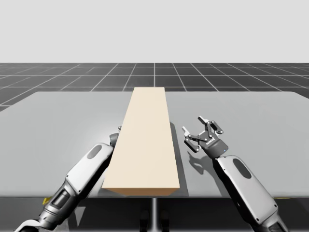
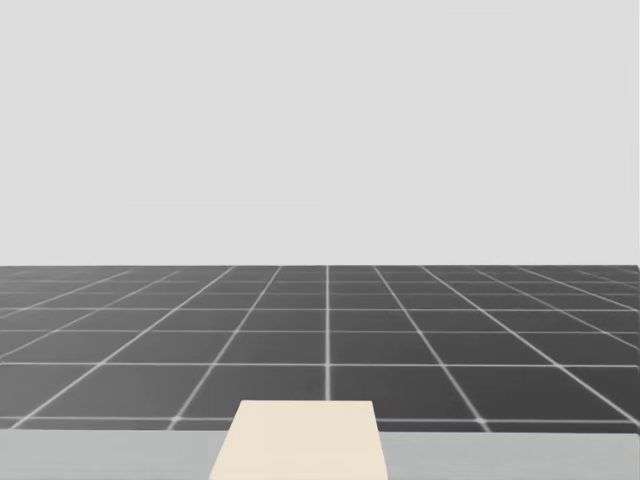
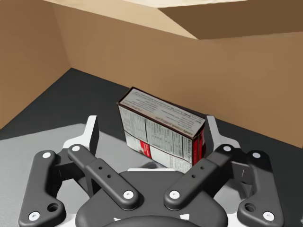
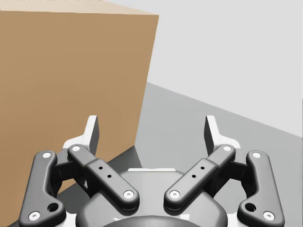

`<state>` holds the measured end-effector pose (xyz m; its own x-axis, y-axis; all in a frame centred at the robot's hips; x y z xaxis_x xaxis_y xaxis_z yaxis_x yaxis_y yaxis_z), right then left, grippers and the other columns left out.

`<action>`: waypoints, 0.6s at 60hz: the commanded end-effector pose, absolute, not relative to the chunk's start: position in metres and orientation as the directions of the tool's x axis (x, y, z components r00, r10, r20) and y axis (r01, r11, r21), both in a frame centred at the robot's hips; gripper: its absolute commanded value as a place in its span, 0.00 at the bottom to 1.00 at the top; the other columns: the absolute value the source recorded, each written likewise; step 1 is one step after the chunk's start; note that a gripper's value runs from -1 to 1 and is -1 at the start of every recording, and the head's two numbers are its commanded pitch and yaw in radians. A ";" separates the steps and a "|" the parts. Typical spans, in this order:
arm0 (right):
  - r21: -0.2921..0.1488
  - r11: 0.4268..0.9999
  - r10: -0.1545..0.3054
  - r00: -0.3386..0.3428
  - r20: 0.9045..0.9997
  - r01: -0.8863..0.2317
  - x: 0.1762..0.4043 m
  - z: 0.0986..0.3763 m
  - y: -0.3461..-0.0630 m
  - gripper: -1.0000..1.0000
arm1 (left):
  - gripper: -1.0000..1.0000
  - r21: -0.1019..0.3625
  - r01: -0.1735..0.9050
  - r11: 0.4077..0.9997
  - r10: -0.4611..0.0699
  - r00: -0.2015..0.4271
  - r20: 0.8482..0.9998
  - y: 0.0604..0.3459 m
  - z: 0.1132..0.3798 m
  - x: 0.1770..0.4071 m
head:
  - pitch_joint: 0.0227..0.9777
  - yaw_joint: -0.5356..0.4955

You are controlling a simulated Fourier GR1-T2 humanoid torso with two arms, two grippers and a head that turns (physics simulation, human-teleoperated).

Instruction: Retrieve the object from inside the box.

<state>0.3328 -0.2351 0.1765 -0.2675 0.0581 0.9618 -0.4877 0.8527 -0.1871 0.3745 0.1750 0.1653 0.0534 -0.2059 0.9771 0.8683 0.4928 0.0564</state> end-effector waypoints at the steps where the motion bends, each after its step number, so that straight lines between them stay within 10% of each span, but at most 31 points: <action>1: -0.181 0.858 0.053 -0.268 0.962 -0.480 0.332 0.177 -0.236 0.00 | 0.00 0.003 0.880 0.475 -0.191 0.100 0.976 0.161 0.156 0.395 | 0.08 0.53; 36: -0.189 0.861 0.066 -0.266 0.962 -0.472 0.332 0.175 -0.233 0.00 | 0.00 -0.063 0.895 0.441 -0.211 0.172 0.962 0.144 0.140 0.437 | 0.11 0.54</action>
<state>0.3317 -0.2334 0.1756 -0.2659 0.0625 0.9620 -0.4747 0.8600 -0.1870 0.4219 0.1450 0.1457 0.1605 -0.1850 0.9695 0.8930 0.4456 -0.0628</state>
